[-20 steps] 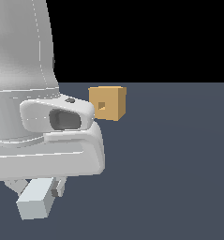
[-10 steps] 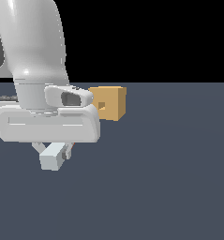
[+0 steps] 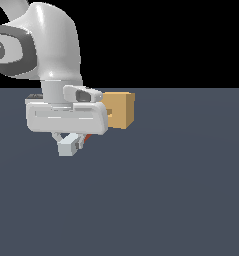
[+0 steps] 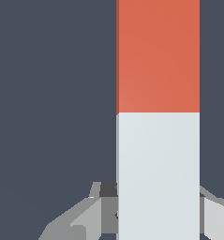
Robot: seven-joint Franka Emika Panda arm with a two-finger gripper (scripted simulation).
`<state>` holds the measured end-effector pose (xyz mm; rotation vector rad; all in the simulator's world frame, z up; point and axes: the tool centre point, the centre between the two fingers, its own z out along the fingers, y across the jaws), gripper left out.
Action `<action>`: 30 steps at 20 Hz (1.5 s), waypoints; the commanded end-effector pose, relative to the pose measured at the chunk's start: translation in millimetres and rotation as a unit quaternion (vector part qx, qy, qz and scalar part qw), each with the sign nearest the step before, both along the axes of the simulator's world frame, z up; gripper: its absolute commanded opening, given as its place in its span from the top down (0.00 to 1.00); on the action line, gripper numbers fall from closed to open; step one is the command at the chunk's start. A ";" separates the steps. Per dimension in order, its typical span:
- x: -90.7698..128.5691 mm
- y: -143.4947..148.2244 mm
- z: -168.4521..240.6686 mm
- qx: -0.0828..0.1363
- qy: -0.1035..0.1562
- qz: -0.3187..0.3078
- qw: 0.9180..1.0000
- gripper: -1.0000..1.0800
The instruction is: Insert the peg into the horizontal hole in a box.
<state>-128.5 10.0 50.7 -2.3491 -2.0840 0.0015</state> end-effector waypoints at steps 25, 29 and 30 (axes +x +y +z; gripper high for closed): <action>26.8 167.3 19.6 0.000 -0.001 -0.109 0.994 1.00; 28.8 172.5 20.2 0.000 -0.001 -0.112 0.994 1.00; 28.9 172.6 20.2 0.000 -0.001 -0.113 0.994 1.00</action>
